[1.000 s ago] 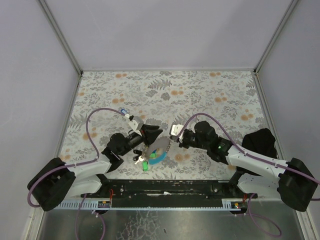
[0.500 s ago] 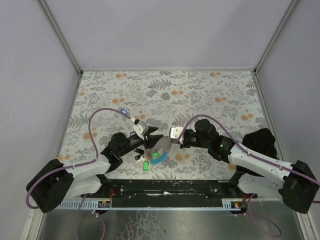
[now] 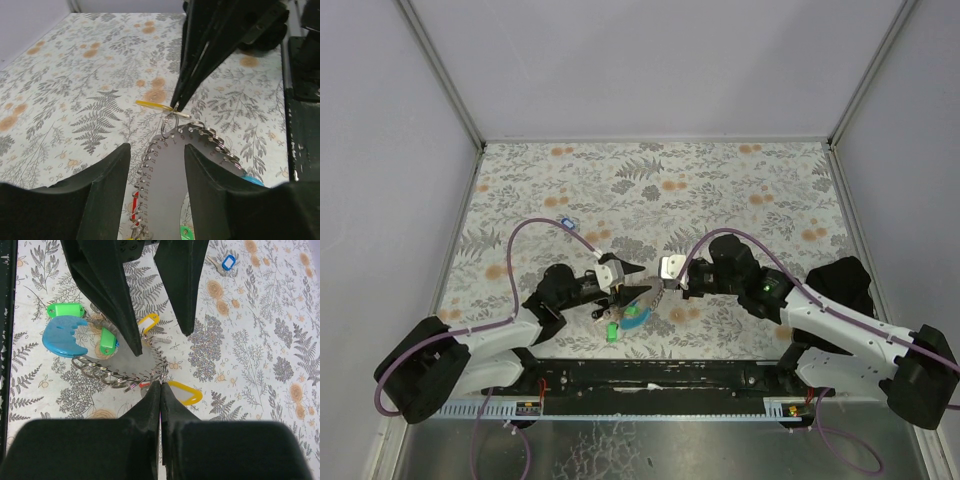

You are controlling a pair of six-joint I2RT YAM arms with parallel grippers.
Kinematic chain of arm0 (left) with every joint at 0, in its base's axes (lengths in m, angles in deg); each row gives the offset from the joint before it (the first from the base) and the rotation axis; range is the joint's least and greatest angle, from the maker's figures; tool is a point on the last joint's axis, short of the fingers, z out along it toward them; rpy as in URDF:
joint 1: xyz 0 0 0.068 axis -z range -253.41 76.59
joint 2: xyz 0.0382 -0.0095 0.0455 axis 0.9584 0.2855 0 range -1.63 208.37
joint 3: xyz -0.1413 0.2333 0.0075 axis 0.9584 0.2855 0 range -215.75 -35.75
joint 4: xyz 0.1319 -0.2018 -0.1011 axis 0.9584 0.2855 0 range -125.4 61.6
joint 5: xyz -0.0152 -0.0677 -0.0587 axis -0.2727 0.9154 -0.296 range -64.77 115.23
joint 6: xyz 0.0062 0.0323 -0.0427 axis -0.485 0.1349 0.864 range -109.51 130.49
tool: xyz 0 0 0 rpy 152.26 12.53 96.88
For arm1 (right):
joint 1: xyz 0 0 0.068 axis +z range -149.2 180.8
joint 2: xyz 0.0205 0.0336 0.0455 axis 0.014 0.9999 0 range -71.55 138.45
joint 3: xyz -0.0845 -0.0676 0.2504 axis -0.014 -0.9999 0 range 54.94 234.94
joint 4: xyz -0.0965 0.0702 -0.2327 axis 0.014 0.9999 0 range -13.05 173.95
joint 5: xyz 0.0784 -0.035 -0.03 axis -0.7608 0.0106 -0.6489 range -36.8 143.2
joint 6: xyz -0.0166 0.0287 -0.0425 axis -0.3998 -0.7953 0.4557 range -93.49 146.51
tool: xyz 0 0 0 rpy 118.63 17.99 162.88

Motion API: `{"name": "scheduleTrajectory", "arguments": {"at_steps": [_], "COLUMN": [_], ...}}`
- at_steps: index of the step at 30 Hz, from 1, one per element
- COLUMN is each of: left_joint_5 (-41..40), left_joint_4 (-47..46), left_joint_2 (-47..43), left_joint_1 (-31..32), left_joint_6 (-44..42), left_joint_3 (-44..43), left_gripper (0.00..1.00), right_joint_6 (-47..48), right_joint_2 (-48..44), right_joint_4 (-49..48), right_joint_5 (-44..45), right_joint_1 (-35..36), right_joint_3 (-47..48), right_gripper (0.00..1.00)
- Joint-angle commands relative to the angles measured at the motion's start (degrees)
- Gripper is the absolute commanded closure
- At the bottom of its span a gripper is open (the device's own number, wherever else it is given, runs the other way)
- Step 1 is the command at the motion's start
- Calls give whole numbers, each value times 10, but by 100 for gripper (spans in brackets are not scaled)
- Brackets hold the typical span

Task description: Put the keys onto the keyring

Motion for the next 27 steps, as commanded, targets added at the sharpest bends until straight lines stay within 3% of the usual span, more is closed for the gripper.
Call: {"name": "scheduleTrajectory", "arguments": {"at_steps": [1, 9, 17, 27], "left_joint_5": [89, 166, 245, 277], "left_joint_4": [-17, -7, 33, 53], "left_joint_2": [17, 55, 101, 106], "left_joint_1": [-7, -22, -36, -51], "left_joint_6": [-34, -25, -28, -23], "left_joint_3": [-31, -79, -117, -132], "left_gripper": [55, 60, 72, 74], "right_joint_6": [9, -2, -14, -17], "right_joint_2": [-23, -30, -32, -29], "right_joint_4": [5, 31, 51, 57], "right_joint_5": [-12, -31, -39, -38], "right_joint_1": [5, 6, 5, 5], "right_joint_3": [40, 53, 63, 67], "right_gripper": [100, 100, 100, 100]}}
